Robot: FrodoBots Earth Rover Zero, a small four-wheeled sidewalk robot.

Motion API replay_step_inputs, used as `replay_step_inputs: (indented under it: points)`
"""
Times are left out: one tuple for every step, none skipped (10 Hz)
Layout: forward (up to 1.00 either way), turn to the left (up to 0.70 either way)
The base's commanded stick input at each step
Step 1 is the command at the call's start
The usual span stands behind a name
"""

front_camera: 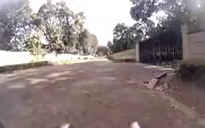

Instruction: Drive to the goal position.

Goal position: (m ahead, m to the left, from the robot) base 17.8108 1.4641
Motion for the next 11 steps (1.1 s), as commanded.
replay_step_inputs:
  points:
    - [0.69, 0.0]
    - [0.69, 0.0]
    - [0.69, 0.0]
    - [0.69, 0.0]
    - [0.69, 0.0]
    - [0.69, 0.0]
    - [0.69, 0.0]
    - [0.69, 0.0]
    - [0.69, 0.0]
    - [0.69, 0.0]
    - [0.69, 0.0]
